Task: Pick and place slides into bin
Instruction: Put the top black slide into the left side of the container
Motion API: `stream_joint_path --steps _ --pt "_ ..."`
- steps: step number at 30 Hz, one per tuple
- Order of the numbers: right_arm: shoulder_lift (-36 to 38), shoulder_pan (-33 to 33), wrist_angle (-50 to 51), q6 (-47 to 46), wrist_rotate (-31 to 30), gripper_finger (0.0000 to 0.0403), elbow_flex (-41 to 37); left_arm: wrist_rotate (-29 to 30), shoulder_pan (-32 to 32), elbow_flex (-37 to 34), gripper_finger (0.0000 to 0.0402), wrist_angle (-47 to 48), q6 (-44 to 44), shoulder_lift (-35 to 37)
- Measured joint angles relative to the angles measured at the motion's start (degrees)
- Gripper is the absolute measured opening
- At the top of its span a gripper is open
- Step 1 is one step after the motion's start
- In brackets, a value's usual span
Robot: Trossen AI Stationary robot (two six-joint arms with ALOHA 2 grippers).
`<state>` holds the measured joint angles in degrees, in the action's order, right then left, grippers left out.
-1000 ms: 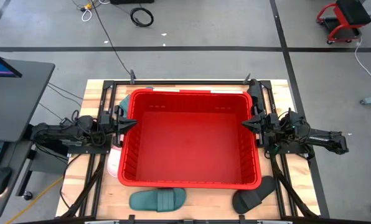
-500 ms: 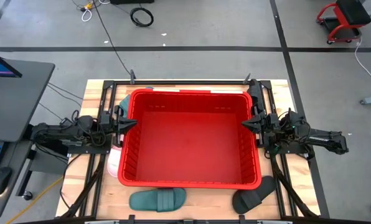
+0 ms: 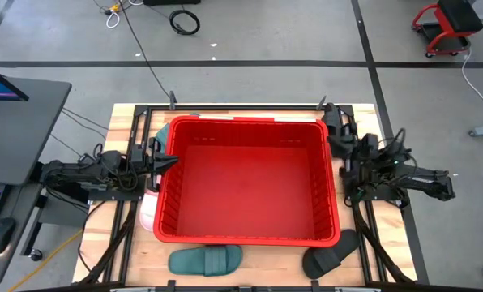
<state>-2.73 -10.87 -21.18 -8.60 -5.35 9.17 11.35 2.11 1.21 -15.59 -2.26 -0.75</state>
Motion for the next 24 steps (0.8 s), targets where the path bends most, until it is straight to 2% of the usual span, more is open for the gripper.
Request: stream_joint_path --steps 4,7,9,11,15,21,24 --pt "-4.47 0.00 8.72 -0.57 -16.23 0.0014 9.42 0.00 0.00 0.00 0.0039 -0.02 0.00 0.00" --pt "-9.63 0.00 22.30 -0.87 -28.97 0.0014 17.61 0.00 0.00 0.00 0.0040 0.00 0.00 0.00" --pt "-13.96 0.00 31.07 -0.71 -35.46 0.0014 23.40 0.00 0.00 0.00 0.0038 -0.02 -0.02 0.01" --pt "-18.56 -0.11 37.79 -1.36 -39.11 0.0014 29.10 0.00 0.00 0.00 0.0035 -0.01 0.00 0.02" --pt "-28.90 -2.58 47.97 -4.00 -38.82 0.0018 40.23 0.00 0.00 0.00 0.0029 -0.02 -0.02 0.00" --pt "-45.98 -11.59 60.87 -2.89 -31.06 0.0062 57.78 0.00 0.00 0.00 0.0032 0.00 0.00 0.00" --pt "-54.53 -17.37 66.22 -0.76 -25.11 0.0094 65.31 0.00 0.00 0.00 0.0037 0.00 0.00 0.01"
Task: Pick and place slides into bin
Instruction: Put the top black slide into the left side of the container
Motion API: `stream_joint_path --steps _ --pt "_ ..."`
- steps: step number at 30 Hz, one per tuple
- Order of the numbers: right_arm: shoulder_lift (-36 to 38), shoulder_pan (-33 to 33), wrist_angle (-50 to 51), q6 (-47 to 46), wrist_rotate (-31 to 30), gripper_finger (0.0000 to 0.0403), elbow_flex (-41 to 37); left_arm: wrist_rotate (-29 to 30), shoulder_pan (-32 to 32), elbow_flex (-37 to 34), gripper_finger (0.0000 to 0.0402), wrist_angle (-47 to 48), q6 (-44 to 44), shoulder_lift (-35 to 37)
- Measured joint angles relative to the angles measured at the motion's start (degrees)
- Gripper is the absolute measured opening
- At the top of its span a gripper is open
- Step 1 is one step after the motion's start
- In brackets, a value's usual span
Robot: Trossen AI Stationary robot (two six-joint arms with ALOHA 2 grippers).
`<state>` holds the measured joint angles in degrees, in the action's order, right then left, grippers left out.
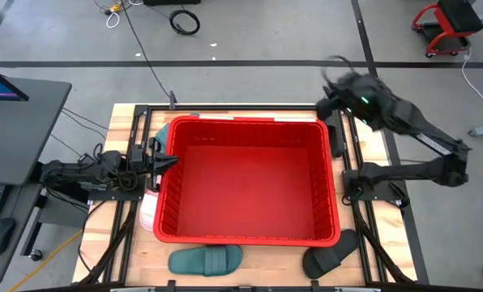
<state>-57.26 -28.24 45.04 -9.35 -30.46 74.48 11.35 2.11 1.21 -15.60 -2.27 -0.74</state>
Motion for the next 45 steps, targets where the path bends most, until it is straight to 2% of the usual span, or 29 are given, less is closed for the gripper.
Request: stream_joint_path --steps 5,8,17,20,23,32,36,45 --pt "-13.26 -10.17 8.46 1.84 11.24 0.0148 11.04 0.00 0.00 0.00 0.0040 0.00 -0.02 0.00" --pt "-20.25 -15.33 12.72 1.97 14.75 0.0181 17.15 0.00 0.00 0.00 0.0037 0.00 0.00 0.00" --pt "-37.14 -26.10 30.66 4.81 15.51 0.0290 35.27 0.00 0.00 0.00 0.0029 0.00 -0.02 -0.02" --pt "-41.23 -29.17 37.09 6.50 15.63 0.0322 38.49 0.00 0.00 0.00 0.0034 0.00 -0.01 0.00" --pt "-43.87 -32.08 39.44 6.18 15.84 0.0341 38.29 0.00 0.00 0.00 0.0038 0.00 0.00 0.00" --pt "-46.88 -38.12 41.21 0.60 16.52 0.0343 34.11 0.00 0.00 0.00 0.0033 0.00 -0.02 0.00" --pt "-48.05 -39.33 41.04 -0.30 20.30 0.0335 32.85 0.00 0.00 0.00 0.0028 0.00 -0.01 0.00" --pt "-52.90 -40.02 39.07 1.29 20.37 0.0325 31.69 0.00 0.00 0.00 0.0038 0.00 -0.02 0.00"
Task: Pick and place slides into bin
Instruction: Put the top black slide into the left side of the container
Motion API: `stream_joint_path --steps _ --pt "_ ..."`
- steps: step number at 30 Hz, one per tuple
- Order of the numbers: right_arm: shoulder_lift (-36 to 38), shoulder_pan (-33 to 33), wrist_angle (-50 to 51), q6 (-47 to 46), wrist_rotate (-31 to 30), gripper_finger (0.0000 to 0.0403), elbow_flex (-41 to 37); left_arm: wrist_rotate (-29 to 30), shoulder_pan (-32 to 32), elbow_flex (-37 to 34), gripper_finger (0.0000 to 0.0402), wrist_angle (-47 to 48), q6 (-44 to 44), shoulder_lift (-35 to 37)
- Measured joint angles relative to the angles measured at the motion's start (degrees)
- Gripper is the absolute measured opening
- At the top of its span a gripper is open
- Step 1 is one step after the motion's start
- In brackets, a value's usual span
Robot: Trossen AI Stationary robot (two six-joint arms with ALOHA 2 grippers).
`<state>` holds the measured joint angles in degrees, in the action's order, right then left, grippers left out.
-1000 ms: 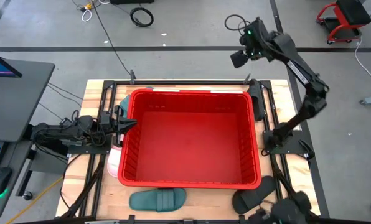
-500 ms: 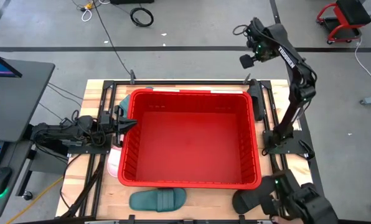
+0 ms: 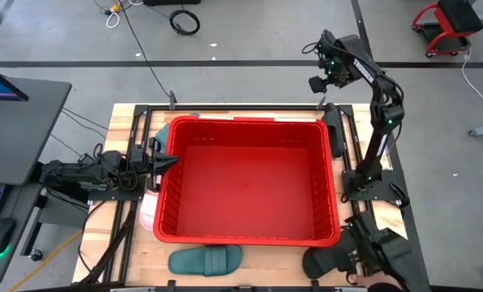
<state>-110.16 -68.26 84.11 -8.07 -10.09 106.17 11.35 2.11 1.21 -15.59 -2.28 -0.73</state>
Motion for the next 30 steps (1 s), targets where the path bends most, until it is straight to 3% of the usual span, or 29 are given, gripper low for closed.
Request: stream_joint_path --steps 18,24,30 --pt "-7.55 -0.78 -0.58 14.23 -1.36 0.0318 0.04 0.00 0.00 0.00 0.0033 0.00 0.02 0.00" --pt "-7.55 0.74 -0.18 17.25 -6.75 0.0317 0.04 0.00 0.00 0.00 0.0040 0.00 0.00 0.00" --pt "-8.18 2.60 1.85 20.20 -8.29 0.0317 0.07 0.00 0.00 0.00 0.0034 0.00 0.00 0.00"
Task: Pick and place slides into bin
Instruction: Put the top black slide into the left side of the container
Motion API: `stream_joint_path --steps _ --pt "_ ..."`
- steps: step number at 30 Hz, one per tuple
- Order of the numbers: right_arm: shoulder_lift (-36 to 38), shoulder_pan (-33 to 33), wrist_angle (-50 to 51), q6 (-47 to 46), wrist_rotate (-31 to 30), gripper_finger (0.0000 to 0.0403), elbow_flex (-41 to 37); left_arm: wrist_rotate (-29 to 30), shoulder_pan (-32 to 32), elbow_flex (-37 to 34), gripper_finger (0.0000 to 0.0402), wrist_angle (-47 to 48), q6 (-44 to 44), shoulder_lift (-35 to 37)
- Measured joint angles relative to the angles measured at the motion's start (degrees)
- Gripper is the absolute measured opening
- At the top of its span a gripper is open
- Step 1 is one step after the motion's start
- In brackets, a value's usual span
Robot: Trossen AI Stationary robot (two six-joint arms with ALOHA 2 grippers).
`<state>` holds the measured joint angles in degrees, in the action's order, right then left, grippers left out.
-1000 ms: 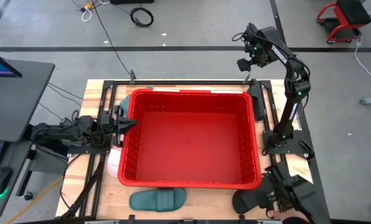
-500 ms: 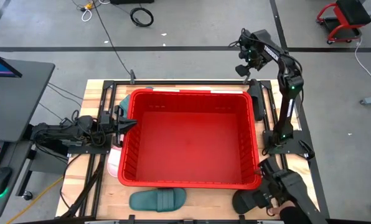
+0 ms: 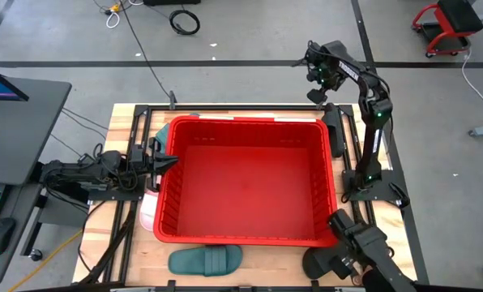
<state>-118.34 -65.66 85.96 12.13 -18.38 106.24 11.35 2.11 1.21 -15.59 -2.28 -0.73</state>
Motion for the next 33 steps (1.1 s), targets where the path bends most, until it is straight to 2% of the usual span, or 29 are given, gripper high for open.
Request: stream_joint_path --steps 5,10,14,20,22,28,31,33 --pt "-3.11 1.03 1.66 0.17 -3.17 0.0317 0.00 0.00 0.00 0.00 0.0028 0.00 0.00 0.00" --pt "-3.04 0.78 1.75 3.06 -2.90 0.0317 0.00 0.00 0.00 0.00 0.0033 0.00 0.02 0.00" --pt "-2.91 0.47 1.97 7.16 -0.40 0.0317 0.00 0.00 0.00 0.00 0.0039 0.00 0.01 0.00" --pt "-2.60 0.06 4.23 8.91 7.84 0.0306 0.57 0.00 0.00 0.00 0.0037 0.00 0.01 0.00" --pt "-1.93 0.46 3.90 8.72 8.10 0.0301 0.25 0.00 0.00 0.00 0.0034 0.00 0.00 0.00" --pt "1.21 1.77 3.99 -3.27 -0.51 0.0293 -0.98 0.00 0.00 0.00 0.0028 0.00 0.02 0.00" --pt "6.07 2.44 3.89 -10.17 0.37 0.0293 -2.76 0.00 0.00 0.00 0.0032 0.00 0.04 0.00" --pt "10.47 3.78 3.90 -13.14 2.56 0.0293 -6.84 0.04 0.00 0.00 0.0035 0.00 0.07 0.00"
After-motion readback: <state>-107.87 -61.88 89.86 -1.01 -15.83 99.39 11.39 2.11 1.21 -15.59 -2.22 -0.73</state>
